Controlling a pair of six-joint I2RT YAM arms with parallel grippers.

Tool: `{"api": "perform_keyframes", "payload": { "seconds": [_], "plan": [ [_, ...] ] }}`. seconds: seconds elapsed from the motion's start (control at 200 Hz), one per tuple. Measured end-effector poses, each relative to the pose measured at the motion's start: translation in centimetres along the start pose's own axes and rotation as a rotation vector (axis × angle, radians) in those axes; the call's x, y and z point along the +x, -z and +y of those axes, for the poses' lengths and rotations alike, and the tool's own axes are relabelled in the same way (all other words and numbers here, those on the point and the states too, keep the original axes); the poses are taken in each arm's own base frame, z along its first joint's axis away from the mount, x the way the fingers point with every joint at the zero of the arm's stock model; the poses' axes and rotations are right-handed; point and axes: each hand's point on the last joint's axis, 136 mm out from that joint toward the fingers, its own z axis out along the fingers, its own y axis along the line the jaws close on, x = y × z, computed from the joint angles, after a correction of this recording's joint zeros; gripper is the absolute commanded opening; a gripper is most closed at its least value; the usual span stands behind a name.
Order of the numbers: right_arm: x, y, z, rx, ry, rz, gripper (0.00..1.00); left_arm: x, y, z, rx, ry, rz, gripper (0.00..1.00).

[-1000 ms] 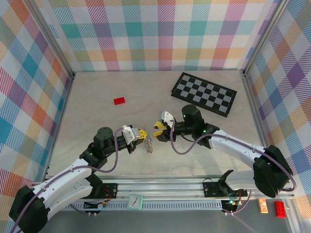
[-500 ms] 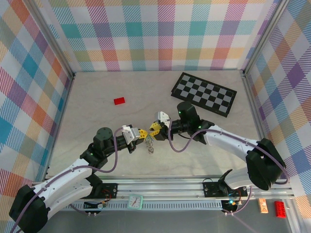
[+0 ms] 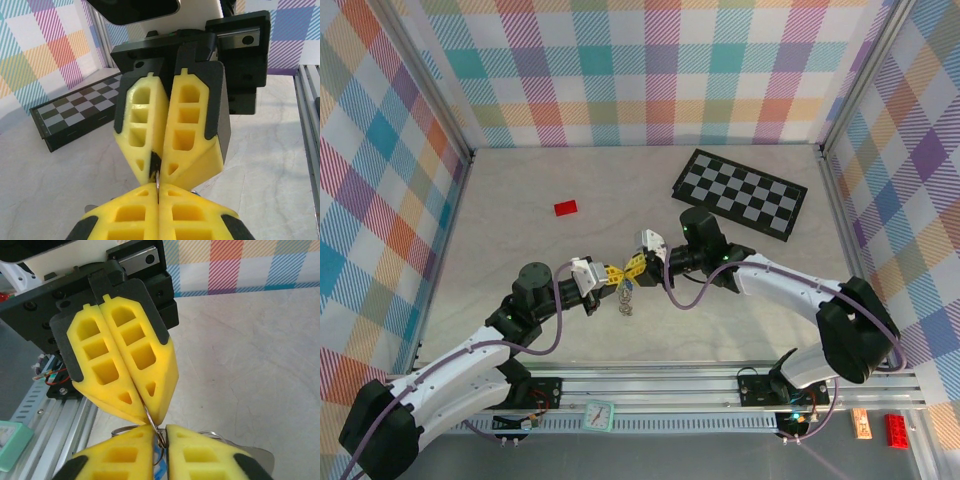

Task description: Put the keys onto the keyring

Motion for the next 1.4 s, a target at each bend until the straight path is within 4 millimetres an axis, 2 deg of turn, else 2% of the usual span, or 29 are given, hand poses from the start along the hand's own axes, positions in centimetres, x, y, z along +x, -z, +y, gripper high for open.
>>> {"api": "perform_keyframes", "payload": {
  "seconds": [0.065, 0.125, 0.155, 0.295, 0.475, 0.595, 0.89, 1.13, 1.32, 1.4],
  "plan": [
    [0.0, 0.1, 0.0, -0.002, 0.008, -0.002, 0.0, 0.0, -0.1, 0.1, -0.006, 0.002, -0.001, 0.0],
    [0.0, 0.1, 0.0, -0.003, 0.018, 0.0, 0.0, 0.0, -0.1, 0.2, -0.01, 0.003, 0.001, 0.15],
    [0.1, 0.1, 0.0, -0.004, 0.02, 0.004, 0.0, 0.1, -0.1, 0.3, -0.016, 0.001, 0.002, 0.19],
    [0.0, 0.3, 0.0, -0.005, 0.03, 0.054, 0.0, 0.4, 0.0, 0.6, -0.03, 0.006, 0.031, 0.22],
    [-1.6, 1.0, -0.5, 0.015, 0.068, 0.115, 0.0, 0.4, 0.0, 1.0, -0.041, -0.013, 0.09, 0.16],
    [-1.6, 1.1, -0.3, 0.02, 0.098, 0.161, 0.0, 0.3, 0.1, 1.1, -0.038, -0.031, 0.123, 0.1],
    [-0.2, 0.7, 0.2, 0.009, 0.116, 0.248, 0.0, 1.5, -0.4, 0.9, -0.007, -0.03, 0.181, 0.14],
    [0.0, 0.1, 0.2, 0.005, 0.13, 0.28, 0.0, 1.5, -0.7, 0.7, 0.012, -0.025, 0.183, 0.15],
    [0.0, 0.1, 0.1, 0.014, 0.138, 0.292, 0.0, 1.7, -0.7, 0.3, 0.037, -0.029, 0.192, 0.0],
    [0.1, 0.1, 0.1, 0.014, 0.137, 0.293, 0.0, 1.8, -0.7, 0.2, 0.044, -0.036, 0.195, 0.0]
  ]
}}
